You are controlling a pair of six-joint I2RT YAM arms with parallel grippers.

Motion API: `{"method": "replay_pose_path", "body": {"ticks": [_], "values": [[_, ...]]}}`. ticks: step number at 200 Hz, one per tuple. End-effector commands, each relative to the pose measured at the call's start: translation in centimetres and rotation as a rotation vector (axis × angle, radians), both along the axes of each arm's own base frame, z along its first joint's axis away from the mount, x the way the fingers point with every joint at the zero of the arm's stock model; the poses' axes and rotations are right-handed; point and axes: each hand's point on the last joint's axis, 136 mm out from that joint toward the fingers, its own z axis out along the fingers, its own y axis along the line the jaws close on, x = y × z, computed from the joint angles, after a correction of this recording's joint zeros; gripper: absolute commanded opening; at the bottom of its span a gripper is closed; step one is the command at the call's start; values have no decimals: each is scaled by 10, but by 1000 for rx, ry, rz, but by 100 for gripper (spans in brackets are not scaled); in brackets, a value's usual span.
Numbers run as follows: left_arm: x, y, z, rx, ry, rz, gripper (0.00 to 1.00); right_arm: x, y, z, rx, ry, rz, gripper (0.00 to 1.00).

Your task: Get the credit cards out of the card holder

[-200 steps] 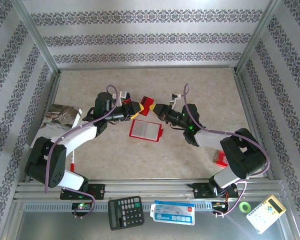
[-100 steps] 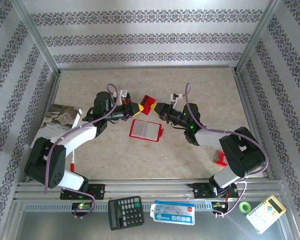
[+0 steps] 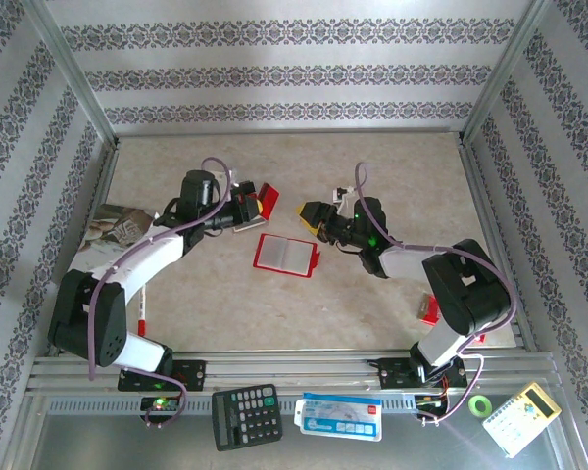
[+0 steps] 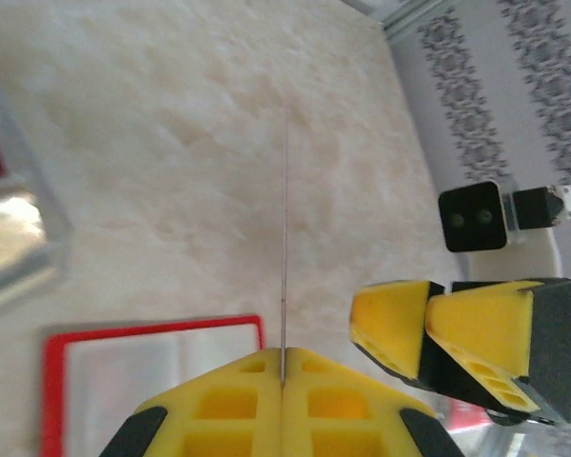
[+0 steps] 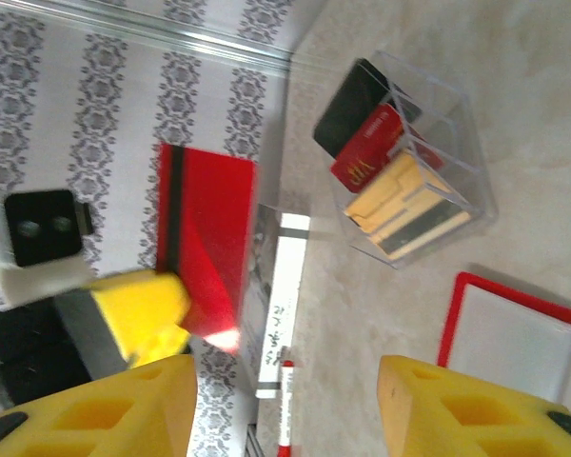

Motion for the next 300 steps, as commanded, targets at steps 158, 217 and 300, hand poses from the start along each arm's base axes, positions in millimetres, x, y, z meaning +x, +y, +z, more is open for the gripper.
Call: {"method": "replay_pose_path", "body": {"ticks": [158, 217, 300], "values": [[47, 46, -28, 660, -394, -575, 0, 8, -31, -26, -451, -40, -112, 98], [64, 61, -32, 706, -412, -637, 0, -2, -22, -22, -417, -12, -74, 98], [69, 75, -56, 714, -337, -728, 0, -13, -9, -9, -373, -17, -21, 98]]}}
